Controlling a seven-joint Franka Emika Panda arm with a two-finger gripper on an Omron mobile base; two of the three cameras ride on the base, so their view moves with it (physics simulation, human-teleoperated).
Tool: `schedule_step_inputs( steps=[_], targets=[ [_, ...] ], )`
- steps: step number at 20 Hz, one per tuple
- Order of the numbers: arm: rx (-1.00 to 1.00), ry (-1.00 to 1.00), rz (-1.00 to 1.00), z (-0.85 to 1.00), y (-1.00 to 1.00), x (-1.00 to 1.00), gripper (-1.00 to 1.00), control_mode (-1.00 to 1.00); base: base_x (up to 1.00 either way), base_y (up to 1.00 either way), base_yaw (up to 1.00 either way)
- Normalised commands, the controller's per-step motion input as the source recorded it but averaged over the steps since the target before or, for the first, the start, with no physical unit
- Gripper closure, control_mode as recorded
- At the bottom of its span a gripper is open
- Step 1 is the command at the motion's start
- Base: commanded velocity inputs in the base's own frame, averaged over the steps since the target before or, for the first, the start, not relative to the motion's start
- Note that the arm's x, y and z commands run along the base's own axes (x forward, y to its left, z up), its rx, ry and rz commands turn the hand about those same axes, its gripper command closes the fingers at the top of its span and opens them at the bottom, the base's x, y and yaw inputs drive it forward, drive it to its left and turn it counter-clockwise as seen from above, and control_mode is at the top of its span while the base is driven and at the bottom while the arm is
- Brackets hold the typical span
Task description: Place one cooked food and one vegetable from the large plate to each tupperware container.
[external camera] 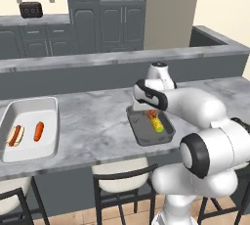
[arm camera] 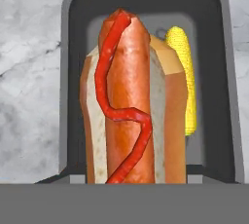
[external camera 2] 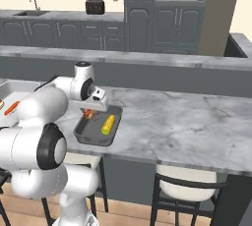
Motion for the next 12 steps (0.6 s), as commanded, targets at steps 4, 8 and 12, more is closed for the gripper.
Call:
schedule_step_inputs(
  steps=[4,8,12],
  targets=[
    [-0.03,0.10,0.00,-0.54,-0.01,0.21,1.00,-1.00,0.00,0.00,0.00],
    [-0.07,0.12,-0.02,-0.37,0.00,0.32,1.00,-1.00,0.00,0.00,0.00],
    [-0.05,0.08,-0.04,-0.27,0.00,0.33,1.00,-1.00,0.00,0.00,0.00]
  ],
)
